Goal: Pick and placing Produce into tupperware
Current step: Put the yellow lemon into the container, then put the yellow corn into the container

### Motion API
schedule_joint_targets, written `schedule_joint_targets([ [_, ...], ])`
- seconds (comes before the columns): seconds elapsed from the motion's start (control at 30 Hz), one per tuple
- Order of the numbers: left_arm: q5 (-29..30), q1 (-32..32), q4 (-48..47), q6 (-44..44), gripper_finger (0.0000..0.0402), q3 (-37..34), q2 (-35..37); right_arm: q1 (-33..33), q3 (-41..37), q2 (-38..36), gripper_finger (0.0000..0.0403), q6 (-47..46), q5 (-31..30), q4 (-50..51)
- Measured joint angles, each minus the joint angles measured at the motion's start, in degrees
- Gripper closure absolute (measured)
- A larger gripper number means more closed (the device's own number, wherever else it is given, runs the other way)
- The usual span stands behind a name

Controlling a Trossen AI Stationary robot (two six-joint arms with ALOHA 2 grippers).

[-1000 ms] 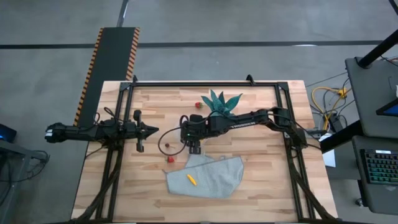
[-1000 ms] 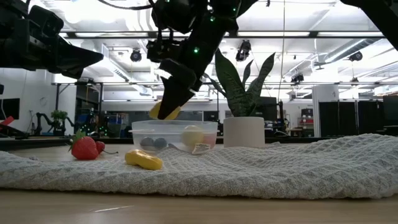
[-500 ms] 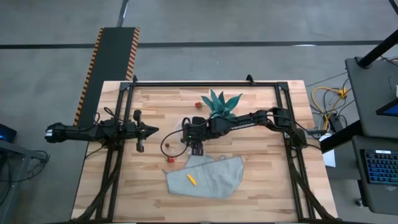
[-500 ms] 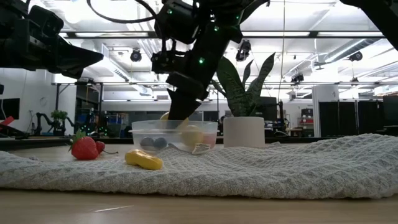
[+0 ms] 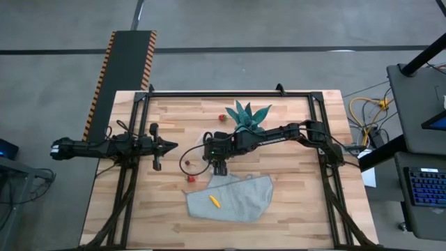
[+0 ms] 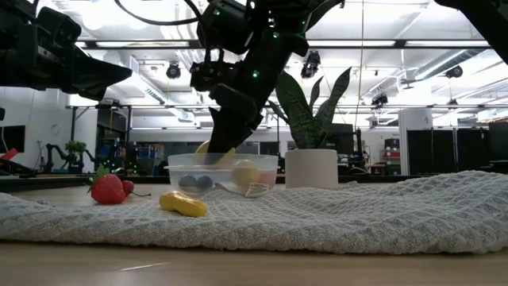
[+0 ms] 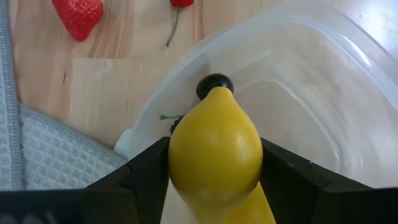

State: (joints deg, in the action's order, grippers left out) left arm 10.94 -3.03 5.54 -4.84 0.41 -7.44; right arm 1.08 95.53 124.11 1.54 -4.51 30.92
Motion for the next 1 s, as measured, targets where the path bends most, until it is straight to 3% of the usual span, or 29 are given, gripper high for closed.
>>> schedule_joint_targets([
  [0.63, 0.0, 0.0, 0.0, 0.0, 0.0402, 0.0, 0.0, 0.0, 0.3, 0.0, 0.0179, 0.0, 0.0, 0.1],
  [1.0, 0.0, 0.0, 0.0, 0.0, 0.0402, 0.0, 0.0, 0.3, 5.6, -0.3, 0.0179, -0.5, 0.0, 1.3],
])
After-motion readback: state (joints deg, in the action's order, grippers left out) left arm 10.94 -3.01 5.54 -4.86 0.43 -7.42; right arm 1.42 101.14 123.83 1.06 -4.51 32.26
